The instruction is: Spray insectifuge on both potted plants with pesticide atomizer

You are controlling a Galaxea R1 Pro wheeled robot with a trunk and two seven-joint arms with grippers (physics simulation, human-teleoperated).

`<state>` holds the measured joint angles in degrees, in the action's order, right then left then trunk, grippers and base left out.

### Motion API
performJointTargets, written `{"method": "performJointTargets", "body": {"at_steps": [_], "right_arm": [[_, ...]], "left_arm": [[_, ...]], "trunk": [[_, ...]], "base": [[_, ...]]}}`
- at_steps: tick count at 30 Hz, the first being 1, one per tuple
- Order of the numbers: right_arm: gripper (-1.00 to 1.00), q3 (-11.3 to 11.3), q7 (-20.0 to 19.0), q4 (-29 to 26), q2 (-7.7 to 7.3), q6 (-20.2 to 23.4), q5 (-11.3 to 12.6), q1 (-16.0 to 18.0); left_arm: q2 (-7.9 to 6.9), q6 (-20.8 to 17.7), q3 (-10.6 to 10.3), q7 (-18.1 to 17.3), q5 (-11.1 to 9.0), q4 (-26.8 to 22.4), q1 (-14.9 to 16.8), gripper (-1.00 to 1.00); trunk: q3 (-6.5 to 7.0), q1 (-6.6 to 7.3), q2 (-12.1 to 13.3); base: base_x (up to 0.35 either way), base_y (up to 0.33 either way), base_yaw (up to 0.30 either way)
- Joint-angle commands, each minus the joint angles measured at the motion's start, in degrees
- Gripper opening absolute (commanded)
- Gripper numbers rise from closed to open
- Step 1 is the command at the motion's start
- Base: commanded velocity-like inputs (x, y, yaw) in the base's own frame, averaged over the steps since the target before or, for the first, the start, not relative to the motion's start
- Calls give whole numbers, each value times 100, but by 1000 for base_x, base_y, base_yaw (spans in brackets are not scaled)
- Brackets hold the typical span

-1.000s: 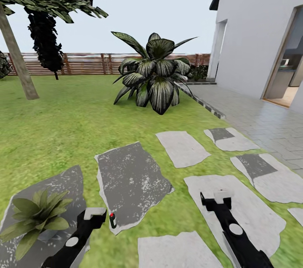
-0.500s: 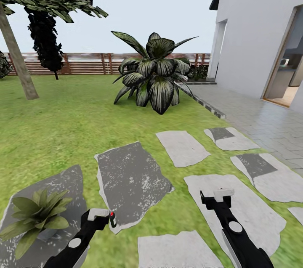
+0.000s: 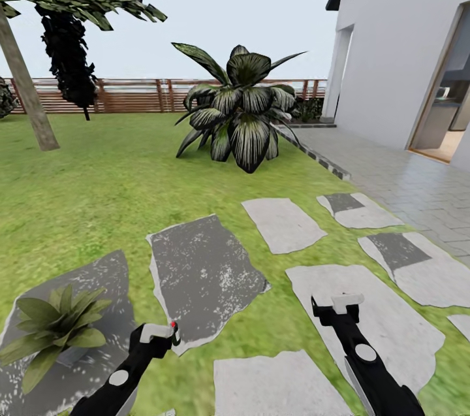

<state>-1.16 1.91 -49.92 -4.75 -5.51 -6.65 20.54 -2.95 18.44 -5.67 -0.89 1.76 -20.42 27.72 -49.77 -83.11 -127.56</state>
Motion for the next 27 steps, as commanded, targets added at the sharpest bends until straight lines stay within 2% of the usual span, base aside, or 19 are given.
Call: {"method": "performJointTargets", "body": {"at_steps": [1,6,27], "right_arm": [[100,-4,20,1,1,-11,-60,3],[100,-5,23,0,1,-11,-63,3],[100,-7,28,7,1,-11,-63,3]], "left_arm": [[-4,19,-89,8,14,3,4,100],[-10,20,-192,9,-21,2,7,100],[-4,20,-180,18,-44,3,14,100]], "trunk": [[-33,-21,-44],[-168,-131,-244],[-736,-592,-1087]], "base": [[0,0,0],[0,0,0],[0,0,0]]}}
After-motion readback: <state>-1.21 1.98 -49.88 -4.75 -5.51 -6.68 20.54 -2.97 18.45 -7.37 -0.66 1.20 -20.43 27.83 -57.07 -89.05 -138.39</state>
